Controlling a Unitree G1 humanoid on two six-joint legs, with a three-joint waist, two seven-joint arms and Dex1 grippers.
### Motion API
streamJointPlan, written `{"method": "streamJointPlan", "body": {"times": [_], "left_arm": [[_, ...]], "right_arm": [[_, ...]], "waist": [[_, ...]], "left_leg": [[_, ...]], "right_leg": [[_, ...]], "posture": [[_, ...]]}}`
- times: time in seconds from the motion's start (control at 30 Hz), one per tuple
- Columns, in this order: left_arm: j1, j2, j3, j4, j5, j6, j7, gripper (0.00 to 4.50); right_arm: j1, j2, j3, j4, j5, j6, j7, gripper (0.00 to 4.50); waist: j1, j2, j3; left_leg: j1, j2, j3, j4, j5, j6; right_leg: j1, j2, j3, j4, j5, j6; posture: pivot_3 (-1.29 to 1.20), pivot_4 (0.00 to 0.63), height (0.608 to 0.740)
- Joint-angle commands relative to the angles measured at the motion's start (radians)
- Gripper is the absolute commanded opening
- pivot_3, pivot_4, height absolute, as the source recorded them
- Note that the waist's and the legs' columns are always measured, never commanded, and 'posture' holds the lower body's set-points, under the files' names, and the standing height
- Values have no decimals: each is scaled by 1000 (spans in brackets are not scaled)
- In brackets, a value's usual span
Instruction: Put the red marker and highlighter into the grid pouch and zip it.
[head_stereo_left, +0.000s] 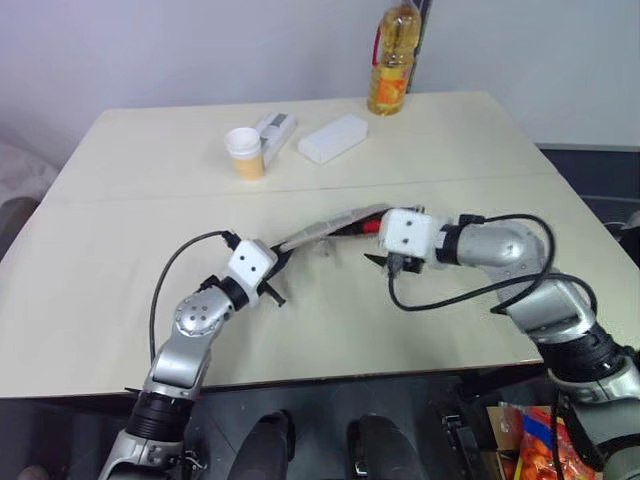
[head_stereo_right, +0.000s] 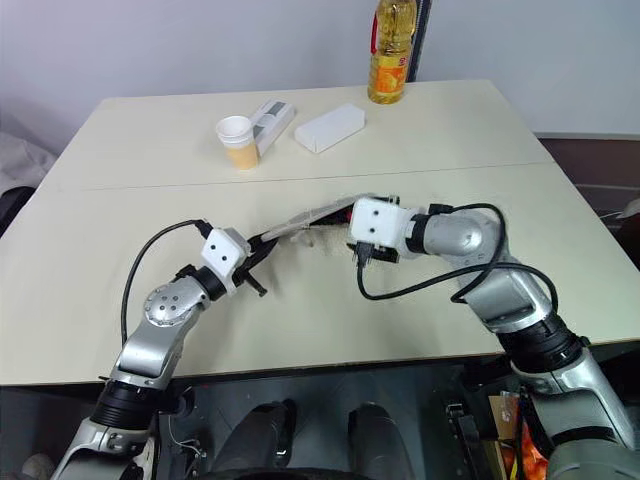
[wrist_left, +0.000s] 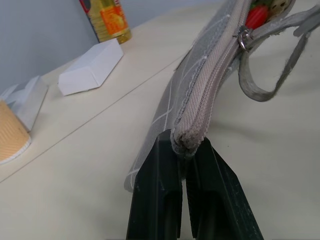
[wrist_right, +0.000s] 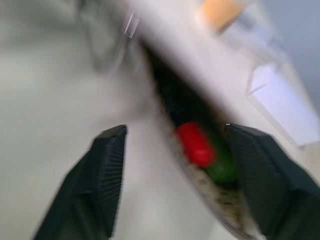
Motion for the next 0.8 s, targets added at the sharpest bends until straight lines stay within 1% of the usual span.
{"method": "streamJointPlan", "body": {"times": [0.03,0.13,0.2,0.33,0.37,0.47,0.53,0.7,0.8], "left_arm": [[-16,-9,20,-28,-17,8,19,0],[-34,-26,20,-20,-15,25,41,0],[-51,-43,19,-10,-5,34,66,0],[-70,-73,8,6,20,31,112,0],[-73,-79,6,9,23,29,120,0],[-84,-112,-4,18,40,17,162,0],[-89,-127,-12,21,53,11,181,0],[-92,-144,-26,25,74,-1,199,0],[-99,-146,-27,34,77,-7,201,0]], "right_arm": [[16,-3,-134,-67,131,87,20,3209],[62,-2,-190,-121,250,184,43,3209],[104,25,-207,-161,330,266,30,3209],[163,125,-156,-200,390,373,-75,3209],[165,149,-143,-197,386,378,-105,3209],[159,281,-85,-129,328,372,-263,3209],[147,340,-62,-90,295,351,-334,3209],[112,445,-40,-41,294,321,-417,3209],[90,490,-30,-5,277,304,-463,3209]], "waist": [[0,0,0],[2,0,0],[2,0,0],[-6,0,0],[-5,0,0],[-4,0,0],[-2,0,0],[0,0,0],[-2,0,0]], "left_leg": [[0,0,0,0,0,0],[0,0,0,0,0,0],[0,0,0,0,0,0],[0,0,0,0,0,0],[0,0,0,0,0,0],[1,0,0,0,0,0],[0,0,0,0,0,0],[0,-1,0,1,0,0],[0,0,0,0,0,0]], "right_leg": [[0,0,0,0,0,0],[1,0,0,0,0,0],[0,0,0,0,0,0],[0,0,0,1,0,0],[0,0,0,1,0,0],[0,1,0,1,0,0],[0,1,0,2,0,0],[0,1,0,2,0,0],[0,1,0,2,0,0]], "posture": [[0,150,740],[0,150,740],[0,150,740],[0,150,740],[0,150,740],[0,150,740],[0,150,740],[0,150,740],[0,150,740]]}}
